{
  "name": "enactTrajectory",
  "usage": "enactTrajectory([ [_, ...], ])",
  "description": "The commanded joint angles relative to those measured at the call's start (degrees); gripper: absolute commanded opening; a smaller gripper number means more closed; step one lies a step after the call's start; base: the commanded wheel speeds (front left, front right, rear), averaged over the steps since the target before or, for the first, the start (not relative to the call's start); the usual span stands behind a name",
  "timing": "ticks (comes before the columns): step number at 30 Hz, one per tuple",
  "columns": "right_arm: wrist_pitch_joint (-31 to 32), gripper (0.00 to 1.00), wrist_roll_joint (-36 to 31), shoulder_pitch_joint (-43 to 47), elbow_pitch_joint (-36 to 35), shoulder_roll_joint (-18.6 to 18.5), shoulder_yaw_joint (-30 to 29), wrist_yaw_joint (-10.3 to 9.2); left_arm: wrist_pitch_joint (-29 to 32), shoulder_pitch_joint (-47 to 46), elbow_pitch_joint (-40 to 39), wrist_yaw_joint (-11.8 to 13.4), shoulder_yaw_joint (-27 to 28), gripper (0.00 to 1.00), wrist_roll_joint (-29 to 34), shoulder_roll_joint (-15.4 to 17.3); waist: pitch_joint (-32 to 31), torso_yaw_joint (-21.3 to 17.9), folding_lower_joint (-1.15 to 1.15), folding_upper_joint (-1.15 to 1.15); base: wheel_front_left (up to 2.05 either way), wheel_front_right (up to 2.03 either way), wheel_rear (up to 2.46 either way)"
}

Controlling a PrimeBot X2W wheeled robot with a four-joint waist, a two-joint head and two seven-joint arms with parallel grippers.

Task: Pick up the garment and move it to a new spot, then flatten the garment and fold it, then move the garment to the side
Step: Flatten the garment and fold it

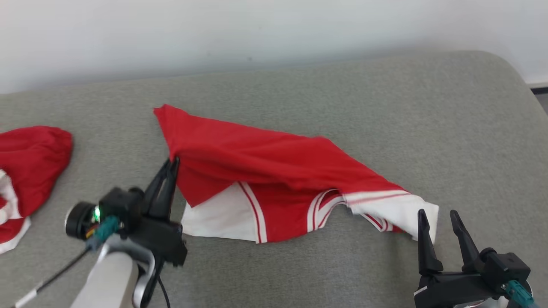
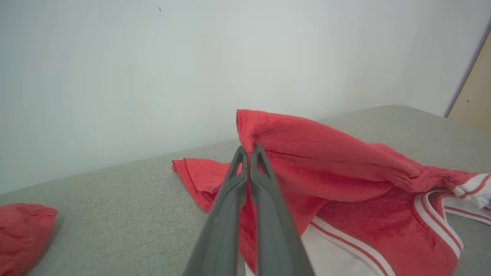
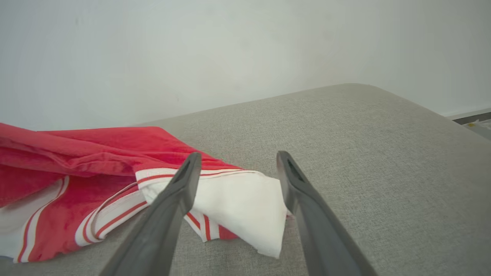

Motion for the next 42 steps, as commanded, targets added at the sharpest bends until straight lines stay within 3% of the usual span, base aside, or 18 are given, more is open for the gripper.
enactTrajectory([
  [1,-0.02,1.0,-0.48,0.77,0.03,-0.03,-0.31,-0.13,-0.19,3.34,-2.23,0.39,-0.06,0.0,0.43,0.48,-2.4,3.26,0.0,0.0,0.0,0.0,0.0],
  [6,-0.02,1.0,-0.31,1.46,-0.11,-0.03,-0.38,-0.13,-0.19,13.9,-10.53,2.8,0.92,0.0,-0.94,1.64,-2.79,4.86,0.0,0.0,0.0,0.0,0.0],
  [10,-0.02,1.0,-0.62,1.63,-0.17,-0.03,-0.4,-0.13,-0.19,19.93,-12.31,4.02,1.52,0.0,-1.94,2.17,-2.58,5.38,0.0,0.0,0.0,0.0,0.0],
  [14,-0.02,1.0,-0.88,1.43,-0.31,-0.04,-0.45,-0.13,-0.2,25.4,-12.63,5.08,2.5,0.0,-3.31,0.61,-2.34,5.56,0.0,0.0,0.0,0.0,0.0],
  [20,-0.02,1.0,-1.49,1.55,-0.33,-0.02,-0.75,-0.13,-0.2,29.12,-9.74,4.26,4.28,0.0,-3.02,-2.41,-2.48,5.71,0.0,0.0,0.0,0.0,0.0],
  [21,-0.02,1.0,-1.61,1.54,-0.28,-0.03,-0.78,-0.13,-0.2,29.63,-8.93,4.04,4.51,0.65,-2.75,-2.77,-2.56,5.68,0.0,0.0,0.0,0.0,0.0],
  [22,-0.02,1.0,-1.61,1.5,-0.21,-0.03,-0.87,-0.13,-0.2,29.75,-8.56,3.72,4.99,1.0,-2.14,-3.05,-2.65,5.67,0.0,0.0,0.0,0.0,0.0],
  [29,-0.03,1.0,-2.0,1.83,-0.2,-0.02,-1.05,-0.13,-0.2,29.18,-13.27,2.07,11.81,1.0,0.89,-6.25,-3.63,5.81,0.0,0.0,0.0,0.0,0.0],
  [42,-0.02,1.0,-1.79,2.95,0.41,-0.86,-1.78,-0.13,-0.2,30.95,-21.48,1.85,24.73,1.0,7.28,-10.46,-5.33,3.88,0.0,0.0,0.0,0.0,0.0],
])
